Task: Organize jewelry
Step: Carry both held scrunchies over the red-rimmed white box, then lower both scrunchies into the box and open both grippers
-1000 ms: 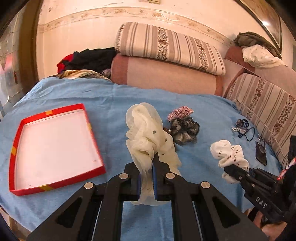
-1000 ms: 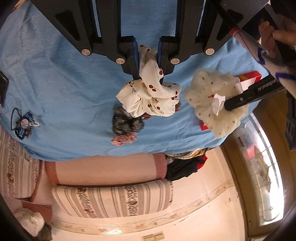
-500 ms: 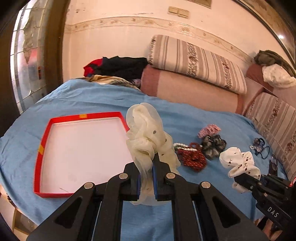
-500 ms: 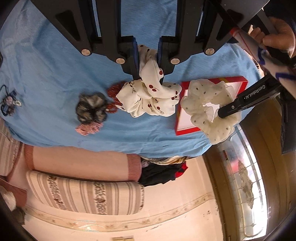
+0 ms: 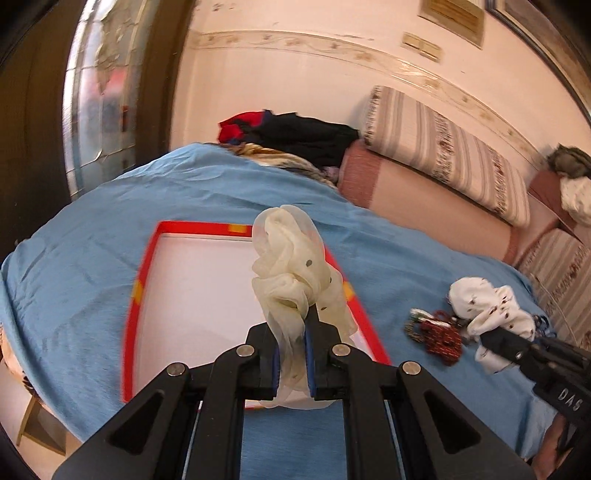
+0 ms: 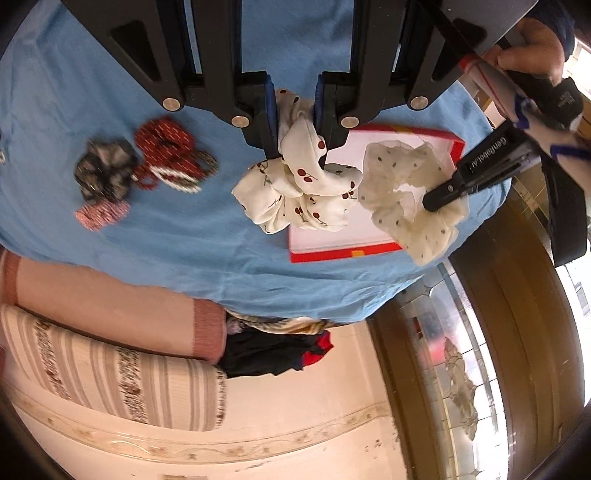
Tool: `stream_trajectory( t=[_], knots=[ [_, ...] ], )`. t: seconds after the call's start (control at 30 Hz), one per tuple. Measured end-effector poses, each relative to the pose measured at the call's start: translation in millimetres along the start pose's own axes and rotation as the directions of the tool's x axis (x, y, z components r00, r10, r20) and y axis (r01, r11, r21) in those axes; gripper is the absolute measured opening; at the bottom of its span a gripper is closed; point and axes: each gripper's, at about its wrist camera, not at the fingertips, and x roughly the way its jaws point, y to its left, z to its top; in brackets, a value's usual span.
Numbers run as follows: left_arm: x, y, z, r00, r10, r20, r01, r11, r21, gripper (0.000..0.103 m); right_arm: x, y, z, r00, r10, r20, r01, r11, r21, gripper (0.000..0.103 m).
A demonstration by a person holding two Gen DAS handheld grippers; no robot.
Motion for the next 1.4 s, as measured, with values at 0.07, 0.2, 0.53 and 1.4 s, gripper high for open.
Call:
stream_trajectory(
  t=[0.07,0.2,0.53,1.4],
  knots=[
    [4,16,3,1.000,0.020,-0.003,-0.020,1.000,-0.023,0.010,10,11,8,1.000,0.011,-0.005,-0.011,1.000,-0.016,0.017],
    [13,45,12,0.998,0.057,-0.007,-0.057,0.996,-0.062,0.010,31,25,21,0.999,0.033,-0.026,-0.034,0.999,-0.035,0.017],
    [57,75,45,0.996,0.083,-0.033,-0.085,0.993,-0.078,0.010,97,48,59,0.996,0.050,-0.077,-0.055,0.996,-0.065,0.017],
    [154,116,50,0.973,0.098,-0.209,-0.132,0.979,-0.153,0.030,271,38,82,0.960,0.037,-0.277,-0.035,0.999,0.015,0.018]
  ],
)
